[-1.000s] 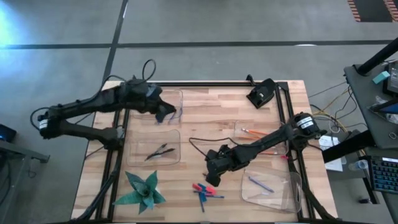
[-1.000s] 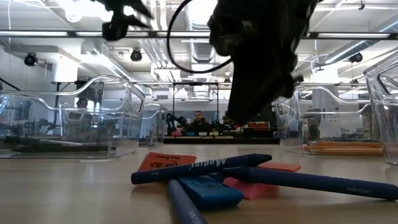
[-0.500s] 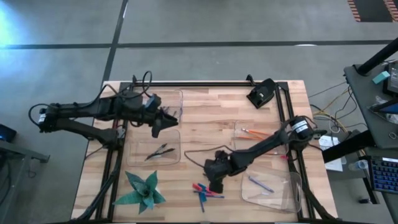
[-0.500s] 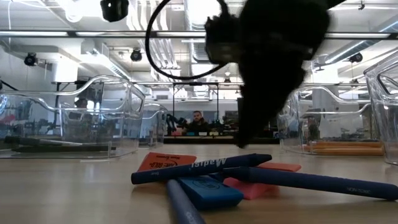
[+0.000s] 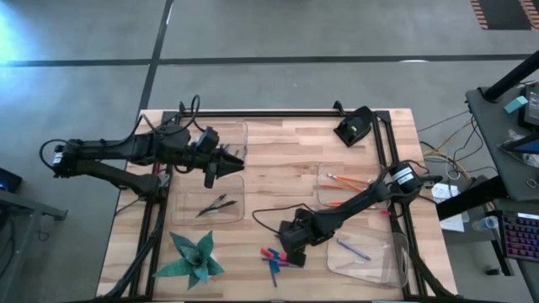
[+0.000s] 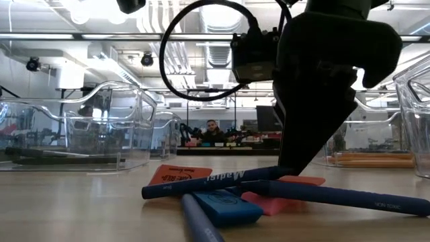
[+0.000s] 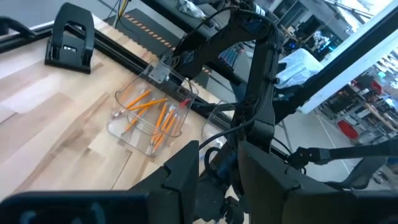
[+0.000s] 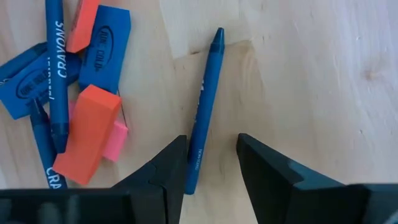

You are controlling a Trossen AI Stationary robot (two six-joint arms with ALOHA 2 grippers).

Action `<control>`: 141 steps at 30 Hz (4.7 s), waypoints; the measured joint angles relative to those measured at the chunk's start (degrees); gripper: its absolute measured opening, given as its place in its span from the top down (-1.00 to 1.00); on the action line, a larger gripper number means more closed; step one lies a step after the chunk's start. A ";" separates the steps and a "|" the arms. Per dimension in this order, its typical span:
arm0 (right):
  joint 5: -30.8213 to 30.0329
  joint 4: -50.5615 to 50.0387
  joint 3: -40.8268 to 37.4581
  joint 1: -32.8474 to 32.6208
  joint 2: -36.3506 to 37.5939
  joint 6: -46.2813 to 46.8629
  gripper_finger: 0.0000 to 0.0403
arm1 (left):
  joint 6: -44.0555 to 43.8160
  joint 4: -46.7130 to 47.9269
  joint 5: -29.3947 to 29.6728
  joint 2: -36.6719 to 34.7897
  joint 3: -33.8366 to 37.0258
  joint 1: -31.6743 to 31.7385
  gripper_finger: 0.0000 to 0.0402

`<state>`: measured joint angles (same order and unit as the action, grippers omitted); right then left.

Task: Sort crayons/erasers/pens/pencils in bins
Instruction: Put the blue crayon into the top transparent bin

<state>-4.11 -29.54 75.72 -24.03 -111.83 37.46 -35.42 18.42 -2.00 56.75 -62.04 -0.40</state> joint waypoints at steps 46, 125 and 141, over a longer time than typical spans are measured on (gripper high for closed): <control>-15.01 -22.55 4.98 3.02 17.97 -0.69 0.94 | 19.05 -2.39 -14.58 1.24 0.13 0.42 0.51; -28.47 14.38 8.11 12.28 37.06 -40.91 0.93 | 34.29 -45.21 0.60 18.66 -2.19 1.20 0.90; -29.23 -16.39 18.12 12.41 37.20 -20.25 0.08 | 34.27 -37.40 3.40 18.65 -1.44 3.60 0.93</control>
<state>-33.33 -45.93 93.84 -11.62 -74.62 17.21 -1.15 -18.98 1.40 75.40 -63.48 3.20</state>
